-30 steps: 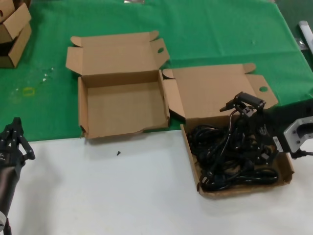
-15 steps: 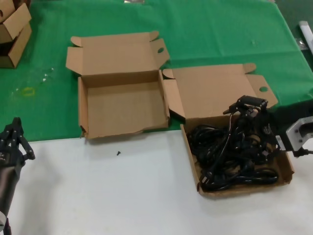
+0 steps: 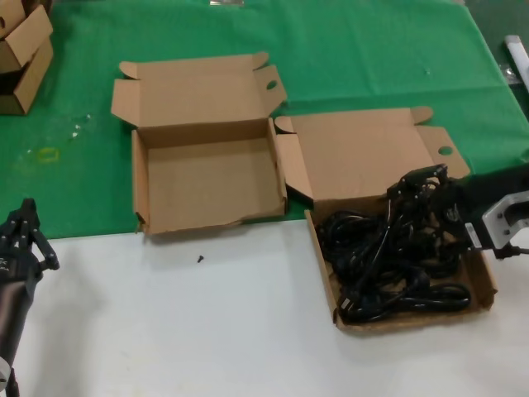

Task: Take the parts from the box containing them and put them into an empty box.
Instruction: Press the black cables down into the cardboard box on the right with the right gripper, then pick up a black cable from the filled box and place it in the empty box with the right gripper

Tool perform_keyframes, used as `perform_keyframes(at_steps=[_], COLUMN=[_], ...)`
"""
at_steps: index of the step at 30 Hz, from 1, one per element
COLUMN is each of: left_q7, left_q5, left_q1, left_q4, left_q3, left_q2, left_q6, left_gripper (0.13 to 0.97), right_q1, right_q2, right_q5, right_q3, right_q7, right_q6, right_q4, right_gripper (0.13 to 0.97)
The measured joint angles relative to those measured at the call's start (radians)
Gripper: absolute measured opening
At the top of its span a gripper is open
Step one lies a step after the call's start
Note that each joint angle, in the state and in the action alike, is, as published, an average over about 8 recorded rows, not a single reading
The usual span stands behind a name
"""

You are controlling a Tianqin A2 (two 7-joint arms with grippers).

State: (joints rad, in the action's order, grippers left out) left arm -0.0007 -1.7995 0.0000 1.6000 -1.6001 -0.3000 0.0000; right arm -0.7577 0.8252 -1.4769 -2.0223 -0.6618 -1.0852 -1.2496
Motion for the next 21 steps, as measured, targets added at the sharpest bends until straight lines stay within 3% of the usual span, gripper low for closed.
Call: perform_keyframes(at_steps=[9, 13, 21], left_q7=[0.000, 0.000, 0.000], left_q5=[0.000, 0.000, 0.000], left_q1=[0.000, 0.000, 0.000], left_q4=[0.000, 0.000, 0.000], left_q3=[0.000, 0.000, 0.000], left_q2=[0.000, 0.000, 0.000], left_q6=[0.000, 0.000, 0.000], left_gripper=[0.142, 0.142, 0.142], right_q1=[-0.005, -0.003, 0.004], right_q2=[-0.003, 0.000, 0.012], right_q5=[0.002, -0.002, -0.017], right_q3=[0.005, 0.009, 0.022], right_q7=[-0.010, -0.015, -0.011], right_q6=[0.001, -0.002, -0.010], right_q4=[0.014, 0.019, 0.016], right_gripper=[0.409, 0.409, 0.261])
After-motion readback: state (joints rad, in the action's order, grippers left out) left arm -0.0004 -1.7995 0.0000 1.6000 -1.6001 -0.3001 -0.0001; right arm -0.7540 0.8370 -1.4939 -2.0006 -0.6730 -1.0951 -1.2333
